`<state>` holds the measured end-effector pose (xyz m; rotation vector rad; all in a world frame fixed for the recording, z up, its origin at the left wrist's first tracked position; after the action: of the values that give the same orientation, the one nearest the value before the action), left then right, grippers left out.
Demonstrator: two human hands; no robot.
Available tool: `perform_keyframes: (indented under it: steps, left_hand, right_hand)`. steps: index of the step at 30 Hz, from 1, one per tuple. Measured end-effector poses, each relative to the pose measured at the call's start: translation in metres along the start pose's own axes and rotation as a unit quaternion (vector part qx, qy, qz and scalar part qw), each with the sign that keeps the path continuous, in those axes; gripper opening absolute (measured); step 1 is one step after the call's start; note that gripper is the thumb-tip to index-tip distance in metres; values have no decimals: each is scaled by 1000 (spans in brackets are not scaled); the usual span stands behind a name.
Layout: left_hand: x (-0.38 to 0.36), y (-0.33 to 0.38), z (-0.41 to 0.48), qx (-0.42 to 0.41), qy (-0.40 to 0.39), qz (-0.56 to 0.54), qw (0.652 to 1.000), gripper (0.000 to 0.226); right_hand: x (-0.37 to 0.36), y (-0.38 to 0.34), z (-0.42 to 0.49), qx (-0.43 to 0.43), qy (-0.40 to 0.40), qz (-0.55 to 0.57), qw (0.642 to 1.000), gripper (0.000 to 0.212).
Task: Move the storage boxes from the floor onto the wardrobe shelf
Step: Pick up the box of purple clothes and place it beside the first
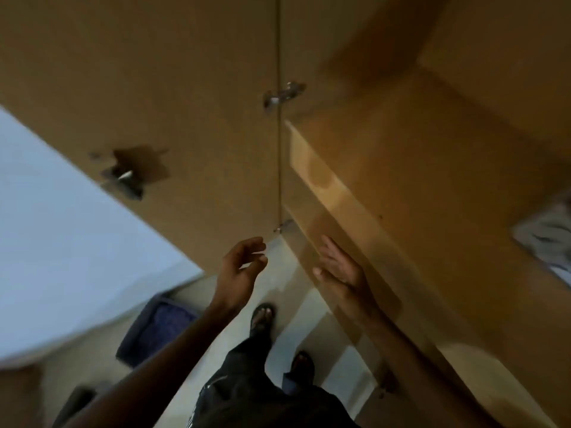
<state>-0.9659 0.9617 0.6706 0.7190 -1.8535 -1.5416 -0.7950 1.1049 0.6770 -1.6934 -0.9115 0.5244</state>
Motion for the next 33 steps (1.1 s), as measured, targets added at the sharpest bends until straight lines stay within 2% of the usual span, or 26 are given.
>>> perform_keyframes:
  steps: [1,6,10,15,20,24,30,33]
  left_hand:
    - [7,-5,-9,7,14,4,1000,30]
    - [77,-40,-97,56,173,-13,983,30]
    - [132,-57,-166,80,290,-39,953,28]
    - [192,-75,-246,87,397,-50,912,33]
    - [243,-102,-303,117,449,-46,884,30]
    - [281,-127,-321,149,461,-30,875,30]
    - [321,-184,-302,235,443,-16,865,34]
    - [339,-226,-277,280,434,-12,856,36]
  right_hand:
    - [-6,3,3,1,-10,-11,1000,69]
    - [-83,13,2,-10,-167,-72,983,73]
    - [-156,13,-12,-3,-280,-119,953,71]
    - [-247,12,-38,12,-366,-150,918,71]
    - [-327,22,-69,15,-405,-174,897,64]
    - [-380,46,-77,11,-416,-201,887,61]
    - [-442,86,-37,-25,-419,-263,869,63]
    - [-470,118,2,-35,-430,-311,847,65]
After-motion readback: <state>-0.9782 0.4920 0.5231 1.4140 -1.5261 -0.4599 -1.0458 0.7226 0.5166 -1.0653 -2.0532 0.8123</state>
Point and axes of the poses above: each hand's wrist, its own z-axis towards the middle knuckle, its own x-axis out of the back of the hand, y = z × x, the point moved 2 cm from there along z, towards the middle knuckle, and after that the axes turned 4 degrees about -x, right-handed, at the moved point
